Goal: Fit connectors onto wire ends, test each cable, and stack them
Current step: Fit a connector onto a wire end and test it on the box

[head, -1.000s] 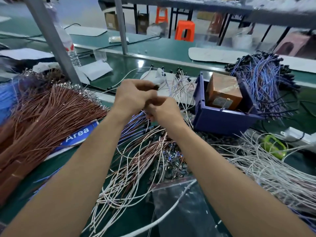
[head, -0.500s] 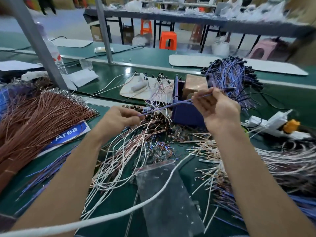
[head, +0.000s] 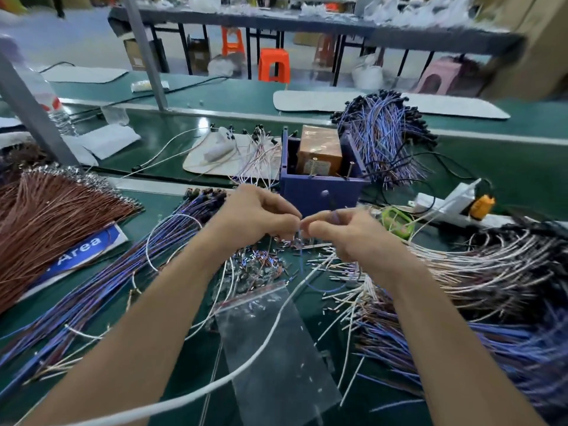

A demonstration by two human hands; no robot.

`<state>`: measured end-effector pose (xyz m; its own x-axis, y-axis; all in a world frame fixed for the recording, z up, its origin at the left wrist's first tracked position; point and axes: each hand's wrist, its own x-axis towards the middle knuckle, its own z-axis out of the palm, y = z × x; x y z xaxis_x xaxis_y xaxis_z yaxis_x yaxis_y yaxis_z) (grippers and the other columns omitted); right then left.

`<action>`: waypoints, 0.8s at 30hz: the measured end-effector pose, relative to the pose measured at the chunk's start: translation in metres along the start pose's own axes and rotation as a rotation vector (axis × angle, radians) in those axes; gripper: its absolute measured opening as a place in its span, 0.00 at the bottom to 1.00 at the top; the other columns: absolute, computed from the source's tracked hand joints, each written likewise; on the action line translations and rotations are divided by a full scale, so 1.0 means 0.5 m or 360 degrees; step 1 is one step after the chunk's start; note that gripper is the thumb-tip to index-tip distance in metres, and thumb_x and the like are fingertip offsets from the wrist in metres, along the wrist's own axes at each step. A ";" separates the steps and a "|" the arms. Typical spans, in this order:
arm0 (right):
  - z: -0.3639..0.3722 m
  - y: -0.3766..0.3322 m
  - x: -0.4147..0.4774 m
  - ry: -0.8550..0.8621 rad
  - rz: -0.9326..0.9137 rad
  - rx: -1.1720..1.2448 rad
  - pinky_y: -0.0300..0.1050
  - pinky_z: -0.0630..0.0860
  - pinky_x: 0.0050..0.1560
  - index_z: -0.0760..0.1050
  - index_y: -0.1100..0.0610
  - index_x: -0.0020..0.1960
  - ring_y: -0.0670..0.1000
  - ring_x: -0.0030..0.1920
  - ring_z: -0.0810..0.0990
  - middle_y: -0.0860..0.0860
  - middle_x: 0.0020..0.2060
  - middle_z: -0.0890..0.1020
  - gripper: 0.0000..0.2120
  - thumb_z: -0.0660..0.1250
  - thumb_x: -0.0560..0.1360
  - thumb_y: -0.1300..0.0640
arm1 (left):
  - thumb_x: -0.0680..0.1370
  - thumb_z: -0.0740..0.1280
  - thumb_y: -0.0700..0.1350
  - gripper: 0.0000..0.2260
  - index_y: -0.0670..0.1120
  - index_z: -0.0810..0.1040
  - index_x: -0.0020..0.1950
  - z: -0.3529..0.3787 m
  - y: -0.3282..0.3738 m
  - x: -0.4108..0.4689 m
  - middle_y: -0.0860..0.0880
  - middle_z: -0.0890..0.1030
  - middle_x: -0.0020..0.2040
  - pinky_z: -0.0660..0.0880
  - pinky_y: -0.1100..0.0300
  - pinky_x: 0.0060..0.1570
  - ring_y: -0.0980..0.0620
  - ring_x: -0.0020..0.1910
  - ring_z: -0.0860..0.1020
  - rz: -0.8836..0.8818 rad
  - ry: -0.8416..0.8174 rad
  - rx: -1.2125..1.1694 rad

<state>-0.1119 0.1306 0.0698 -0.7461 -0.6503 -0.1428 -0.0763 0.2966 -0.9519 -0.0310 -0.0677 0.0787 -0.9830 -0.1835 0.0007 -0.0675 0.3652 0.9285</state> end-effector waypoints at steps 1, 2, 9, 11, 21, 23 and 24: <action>0.009 0.000 0.002 -0.0011 -0.0025 -0.0009 0.27 0.65 0.25 0.87 0.55 0.48 0.38 0.23 0.73 0.48 0.37 0.87 0.05 0.73 0.75 0.58 | 0.72 0.78 0.37 0.04 0.45 0.89 0.43 0.012 0.000 0.009 0.41 0.87 0.39 0.84 0.53 0.46 0.45 0.38 0.86 -0.0019 0.0016 -0.0140; 0.017 0.003 0.004 0.0018 -0.0039 0.0008 0.26 0.66 0.25 0.87 0.56 0.47 0.37 0.23 0.73 0.46 0.34 0.86 0.04 0.74 0.75 0.58 | 0.72 0.77 0.36 0.04 0.44 0.88 0.44 0.022 -0.003 0.017 0.39 0.87 0.40 0.84 0.51 0.48 0.43 0.39 0.86 -0.0039 0.0042 -0.0246; 0.023 0.045 -0.005 0.0332 0.0087 0.0059 0.28 0.62 0.23 0.83 0.58 0.34 0.40 0.20 0.68 0.45 0.22 0.77 0.10 0.71 0.74 0.63 | 0.72 0.77 0.34 0.07 0.47 0.88 0.40 0.069 -0.041 0.034 0.41 0.87 0.39 0.84 0.56 0.45 0.48 0.38 0.85 -0.0167 0.0165 -0.0379; 0.023 0.055 -0.010 0.0334 0.0098 0.0198 0.29 0.64 0.22 0.83 0.61 0.36 0.40 0.19 0.68 0.48 0.24 0.79 0.09 0.70 0.74 0.65 | 0.74 0.75 0.33 0.10 0.48 0.89 0.40 0.081 -0.049 0.032 0.43 0.87 0.40 0.83 0.58 0.46 0.49 0.39 0.86 -0.0224 0.0164 -0.0518; -0.001 0.112 -0.009 0.0520 0.0149 0.0354 0.27 0.66 0.23 0.83 0.65 0.38 0.39 0.21 0.71 0.53 0.27 0.81 0.06 0.71 0.73 0.67 | 0.75 0.73 0.34 0.09 0.46 0.87 0.50 0.089 -0.080 0.022 0.46 0.88 0.42 0.80 0.65 0.43 0.54 0.40 0.86 -0.0336 0.0329 -0.0666; -0.001 0.116 -0.008 0.0519 0.0137 0.0357 0.28 0.66 0.23 0.83 0.66 0.38 0.40 0.20 0.71 0.53 0.27 0.80 0.05 0.72 0.73 0.67 | 0.71 0.77 0.39 0.07 0.50 0.89 0.45 0.098 -0.069 0.025 0.45 0.88 0.44 0.81 0.64 0.45 0.53 0.40 0.85 -0.0259 0.0217 -0.0598; 0.000 0.117 -0.008 0.0509 0.0131 0.0354 0.28 0.65 0.23 0.82 0.67 0.38 0.40 0.20 0.70 0.53 0.26 0.80 0.05 0.72 0.73 0.67 | 0.71 0.77 0.40 0.07 0.52 0.89 0.43 0.102 -0.066 0.028 0.44 0.88 0.43 0.81 0.63 0.45 0.52 0.39 0.85 -0.0234 0.0176 -0.0567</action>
<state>-0.1134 0.1506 0.0146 -0.9147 -0.3698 -0.1628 0.1113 0.1569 -0.9813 -0.0512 -0.0355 0.0292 -0.9417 -0.3145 -0.1196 -0.1234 -0.0077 0.9923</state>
